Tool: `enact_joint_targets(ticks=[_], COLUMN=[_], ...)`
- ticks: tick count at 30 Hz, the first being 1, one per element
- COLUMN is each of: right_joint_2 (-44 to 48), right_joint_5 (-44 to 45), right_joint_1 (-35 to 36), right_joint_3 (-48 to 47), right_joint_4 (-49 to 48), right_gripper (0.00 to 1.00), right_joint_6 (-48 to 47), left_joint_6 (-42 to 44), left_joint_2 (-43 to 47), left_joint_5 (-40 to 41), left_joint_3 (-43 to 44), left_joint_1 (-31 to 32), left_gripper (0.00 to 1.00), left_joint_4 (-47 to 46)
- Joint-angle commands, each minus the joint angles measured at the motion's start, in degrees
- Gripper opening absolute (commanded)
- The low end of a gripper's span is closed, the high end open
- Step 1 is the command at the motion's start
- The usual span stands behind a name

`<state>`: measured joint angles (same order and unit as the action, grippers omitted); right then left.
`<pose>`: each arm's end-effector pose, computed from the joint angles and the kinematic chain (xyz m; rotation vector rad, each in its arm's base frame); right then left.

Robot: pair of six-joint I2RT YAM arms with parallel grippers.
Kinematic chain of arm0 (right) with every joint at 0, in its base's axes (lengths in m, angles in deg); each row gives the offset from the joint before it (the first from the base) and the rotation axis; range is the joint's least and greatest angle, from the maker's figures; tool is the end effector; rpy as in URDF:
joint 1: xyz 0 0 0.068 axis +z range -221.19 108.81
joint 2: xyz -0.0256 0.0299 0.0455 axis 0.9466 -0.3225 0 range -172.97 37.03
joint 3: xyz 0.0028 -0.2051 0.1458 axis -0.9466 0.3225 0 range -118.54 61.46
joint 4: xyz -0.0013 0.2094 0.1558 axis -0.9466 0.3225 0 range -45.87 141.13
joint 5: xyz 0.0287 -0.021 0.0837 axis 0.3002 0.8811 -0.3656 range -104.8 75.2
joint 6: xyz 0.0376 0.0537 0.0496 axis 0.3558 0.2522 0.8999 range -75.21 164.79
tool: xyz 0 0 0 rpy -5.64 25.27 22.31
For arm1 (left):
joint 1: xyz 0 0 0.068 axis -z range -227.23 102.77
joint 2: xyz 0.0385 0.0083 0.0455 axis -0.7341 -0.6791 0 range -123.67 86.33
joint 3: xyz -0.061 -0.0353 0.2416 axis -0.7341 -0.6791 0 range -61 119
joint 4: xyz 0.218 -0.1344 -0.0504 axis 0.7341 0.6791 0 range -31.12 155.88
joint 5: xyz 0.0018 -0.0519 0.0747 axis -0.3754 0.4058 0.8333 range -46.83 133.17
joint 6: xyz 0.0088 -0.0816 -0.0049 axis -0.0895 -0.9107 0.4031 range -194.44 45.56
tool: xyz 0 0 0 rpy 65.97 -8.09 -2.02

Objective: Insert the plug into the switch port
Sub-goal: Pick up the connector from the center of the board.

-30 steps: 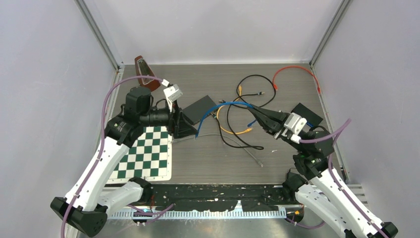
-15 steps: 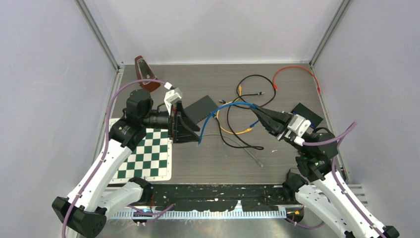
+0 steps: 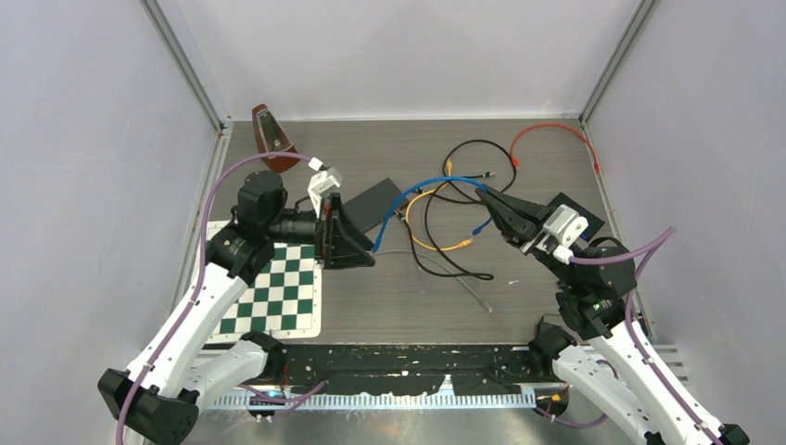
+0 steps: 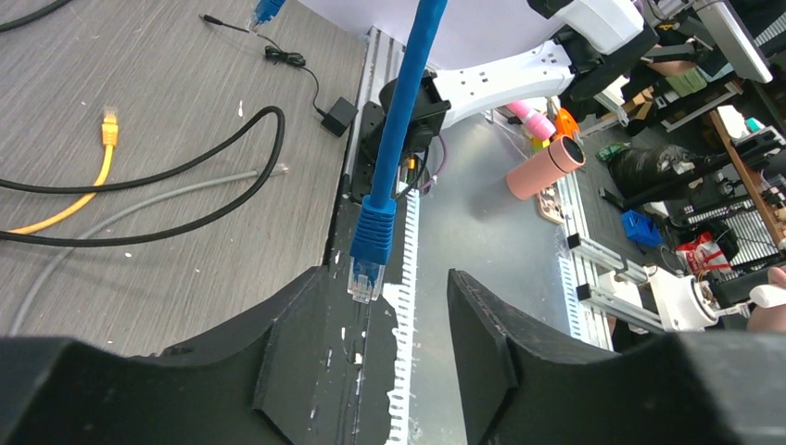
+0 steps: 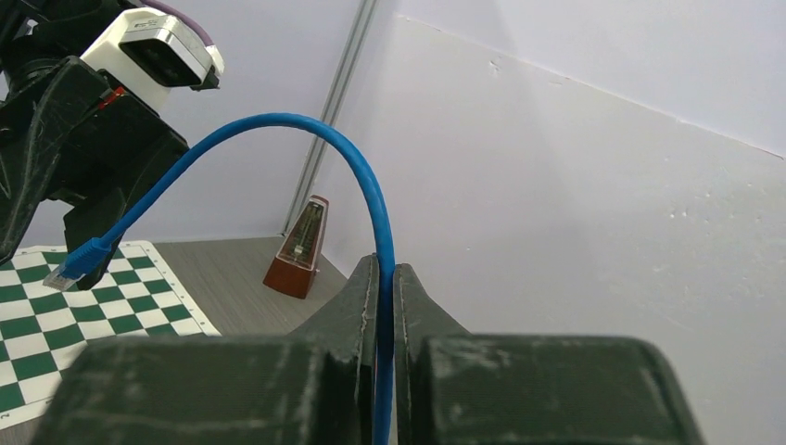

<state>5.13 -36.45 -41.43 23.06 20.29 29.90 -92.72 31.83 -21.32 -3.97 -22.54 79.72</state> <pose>0.1362 0.1082 0.3998 -0.7128 0.8267 0.4299 0.1735 -0.1509 0.3484 0.9287 1.7685 -1.5478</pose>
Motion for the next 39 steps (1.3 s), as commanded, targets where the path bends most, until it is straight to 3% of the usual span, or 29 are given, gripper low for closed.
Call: enact_joint_targets(ticks=[1, 3, 7, 13, 16, 19, 21, 22, 26, 33, 39], right_joint_2=[0.19, 0.35, 0.34, 0.74, 0.92, 0.76, 0.42, -0.29, -4.40, -16.91, -27.58], right_joint_5=[1.92, 2.04, 2.38, 3.01, 4.20, 6.19, 7.49, 7.58, 7.43, -6.02, -19.00], right_joint_1=[-0.14, -0.14, -0.14, -0.22, -0.25, -0.18, -0.18, -0.21, -0.22, -0.23, 0.34], right_joint_3=[-2.13, -2.06, -1.90, -1.24, -1.57, -2.99, -4.53, -6.66, -16.22, -32.37, -32.71], right_joint_4=[-1.06, -0.93, -0.11, 0.73, 1.91, 6.95, 11.40, 16.66, 34.66, 44.21, 34.89], right_gripper=[0.05, 0.05, 0.05, 0.05, 0.06, 0.16, 0.35, 0.50, 0.76, 0.80, 0.73], right_joint_6=[-0.27, -0.29, -0.46, -0.01, 0.42, 1.45, 3.22, 4.04, 7.96, 10.13, 9.80], left_joint_6=[-1.90, -2.27, -2.84, -3.86, -3.36, 2.56, 7.72, 10.78, 25.45, 42.63, 50.54], left_joint_2=[0.04, 0.01, -0.12, -0.75, -0.93, -1.08, -1.65, -2.00, -3.59, -7.66, -10.58], left_joint_5=[0.10, 0.45, 1.66, 2.58, 5.03, 9.86, 13.78, 16.06, 27.14, 40.03, 42.42], left_joint_3=[-0.46, -0.89, -1.48, -1.75, -1.60, 0.35, 2.61, 4.08, 9.05, 18.13, 22.02], left_joint_1=[0.19, 0.19, 0.19, 0.19, 0.19, 0.02, -0.12, -0.15, -0.08, 2.29, 7.64], left_gripper=[0.50, 0.44, 0.16, 0.00, 0.00, 0.00, 0.00, 0.00, 0.00, 0.00, 0.00], left_joint_4=[-3.96, -4.68, -6.30, -8.95, -8.58, -3.74, 0.48, 3.21, 13.36, 25.63, 31.74])
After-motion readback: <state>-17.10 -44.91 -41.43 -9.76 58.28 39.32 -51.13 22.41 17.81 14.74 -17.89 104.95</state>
